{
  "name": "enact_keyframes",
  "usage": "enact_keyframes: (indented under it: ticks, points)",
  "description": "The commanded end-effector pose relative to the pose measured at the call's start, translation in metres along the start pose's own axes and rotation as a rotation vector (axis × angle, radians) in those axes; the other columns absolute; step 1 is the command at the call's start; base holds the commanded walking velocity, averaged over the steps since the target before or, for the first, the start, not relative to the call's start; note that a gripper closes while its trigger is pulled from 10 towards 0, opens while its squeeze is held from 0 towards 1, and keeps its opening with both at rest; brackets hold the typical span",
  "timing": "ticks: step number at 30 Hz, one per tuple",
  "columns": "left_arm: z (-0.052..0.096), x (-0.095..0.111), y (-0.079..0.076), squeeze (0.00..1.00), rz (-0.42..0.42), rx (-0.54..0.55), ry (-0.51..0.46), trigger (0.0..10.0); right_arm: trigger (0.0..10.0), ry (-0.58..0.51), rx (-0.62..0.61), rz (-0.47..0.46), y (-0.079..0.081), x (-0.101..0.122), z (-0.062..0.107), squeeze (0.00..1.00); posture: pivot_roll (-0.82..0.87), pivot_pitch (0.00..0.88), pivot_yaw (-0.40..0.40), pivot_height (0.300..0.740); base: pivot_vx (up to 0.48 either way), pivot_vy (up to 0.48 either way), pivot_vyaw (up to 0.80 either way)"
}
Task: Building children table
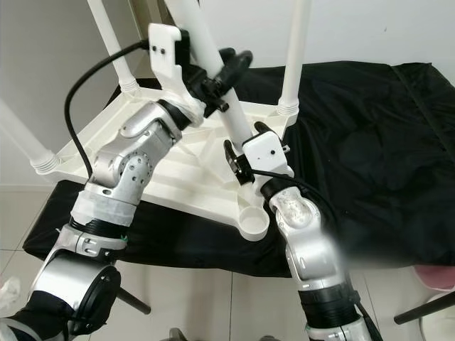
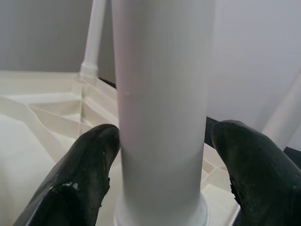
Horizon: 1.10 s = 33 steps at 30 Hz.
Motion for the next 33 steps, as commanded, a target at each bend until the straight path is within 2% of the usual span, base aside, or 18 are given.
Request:
enact_keyframes:
  ticks: [1,12,13,14,15,17,18,29,30,31,32,33]
  points:
    - [0.0,0.004,-0.007,0.0,-0.033,-0.019,-0.024,10.0,10.0,0.026,0.021,0.018,0.005,-0.003,-0.009,0.0,-0.07,0.014,0.108,0.74,0.0,0.0,0.0]
    - [-0.002,0.004,-0.016,0.0,-0.049,-0.022,-0.038,10.0,10.0,0.052,0.055,0.066,0.006,-0.004,-0.026,0.0,-0.06,0.01,0.089,0.74,0.0,0.0,0.0]
    - [-0.002,0.004,-0.016,0.0,-0.049,-0.022,-0.038,10.0,8.4,0.056,0.061,0.068,0.007,-0.004,-0.026,0.0,-0.06,0.01,0.089,0.74,0.0,0.0,0.0]
    - [-0.002,0.004,-0.016,0.0,-0.049,-0.022,-0.038,10.0,8.4,0.056,0.061,0.068,0.007,-0.004,-0.026,0.0,-0.06,0.01,0.089,0.74,0.0,0.0,0.0]
    - [-0.002,0.004,-0.017,0.0,-0.052,-0.021,-0.039,10.0,1.0,0.062,0.063,0.069,0.007,-0.005,-0.027,0.0,-0.06,0.009,0.087,0.74,0.0,0.0,0.0]
    - [-0.002,0.004,-0.017,0.0,-0.052,-0.021,-0.039,10.0,1.0,0.062,0.063,0.069,0.007,-0.005,-0.027,0.0,-0.06,0.009,0.087,0.74,0.0,0.0,0.0]
    - [-0.002,0.005,-0.017,0.0,-0.055,-0.021,-0.04,10.0,0.0,0.067,0.066,0.071,0.008,-0.006,-0.027,0.0,-0.06,0.007,0.086,0.74,0.0,0.0,0.0]
    - [-0.003,0.003,-0.027,0.0,-0.052,-0.053,-0.04,10.0,0.0,0.1,0.048,0.046,0.012,-0.014,-0.023,0.0,-0.06,0.0,0.09,0.74,0.0,0.0,0.0]
    - [-0.003,0.002,-0.028,0.15,-0.044,-0.057,-0.041,10.0,7.3,0.11,0.036,0.035,0.012,-0.015,-0.022,0.0,-0.07,0.0,0.092,0.74,0.0,0.0,0.0]
    - [-0.003,0.002,-0.028,0.15,-0.039,-0.059,-0.042,10.0,7.3,0.116,0.028,0.029,0.012,-0.016,-0.022,0.0,-0.07,0.0,0.092,0.74,0.0,0.0,0.0]
    - [-0.004,0.003,-0.029,1.0,-0.032,-0.064,-0.049,10.0,10.0,0.122,0.009,0.006,0.011,-0.017,-0.022,0.0,-0.07,0.0,0.093,0.74,0.0,0.0,0.0]
    - [-0.004,0.003,-0.029,1.0,-0.032,-0.064,-0.049,10.0,10.0,0.122,0.009,0.006,0.011,-0.017,-0.022,0.0,-0.07,0.0,0.093,0.74,0.0,0.0,0.0]
Point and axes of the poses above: a point about 5 cm out from each wrist's last joint towards the gripper, its own z axis pointing back from the gripper into the wrist, its own x axis along the axis of the wrist's last joint, y = z × x, the point moved 2 cm from there along -z, pointing out of the wrist towards the gripper, and after that the axes turned 8 degrees about -z, right-handed, at the moved point
